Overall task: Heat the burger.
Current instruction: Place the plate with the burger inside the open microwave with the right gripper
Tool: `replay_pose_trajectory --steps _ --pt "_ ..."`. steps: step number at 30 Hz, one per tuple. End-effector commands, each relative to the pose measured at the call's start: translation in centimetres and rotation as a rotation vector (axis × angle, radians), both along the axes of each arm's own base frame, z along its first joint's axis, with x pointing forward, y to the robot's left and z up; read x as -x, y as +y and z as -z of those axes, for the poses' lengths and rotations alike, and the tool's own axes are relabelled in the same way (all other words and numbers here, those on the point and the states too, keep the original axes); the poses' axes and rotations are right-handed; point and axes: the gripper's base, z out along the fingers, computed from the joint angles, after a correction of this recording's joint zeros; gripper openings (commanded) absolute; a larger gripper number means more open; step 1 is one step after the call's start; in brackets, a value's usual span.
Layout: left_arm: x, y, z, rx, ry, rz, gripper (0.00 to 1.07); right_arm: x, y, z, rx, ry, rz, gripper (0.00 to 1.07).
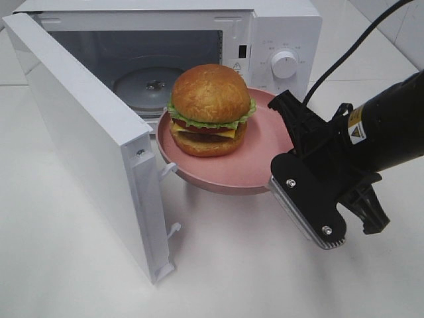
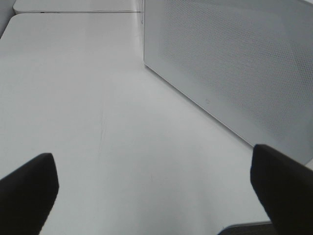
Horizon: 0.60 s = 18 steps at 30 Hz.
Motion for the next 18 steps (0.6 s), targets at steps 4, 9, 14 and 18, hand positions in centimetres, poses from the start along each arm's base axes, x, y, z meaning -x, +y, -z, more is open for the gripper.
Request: replay_pose_trajectory --steps 4,9,14,18 --pt "0.0 0.0 0.0 0.004 -0.001 -0.003 1.01 -1.3 1.1 -0.8 -0.039 -0.057 -0.018 0.01" --pt "0.0 0.0 0.0 0.004 -0.001 -0.003 1.01 -2.5 2.0 -0.6 -0.038 -0.051 -0.015 0.01" --pt "0.0 0.0 0.0 0.004 -0.001 -0.003 1.01 -3.3 2.6 -0.5 -0.041 -0.045 -0.011 0.0" --pt "0.0 0.0 0.0 0.004 -0.001 -0.003 1.01 -3.9 3.6 -0.6 -0.062 -0.041 -0.011 0.0"
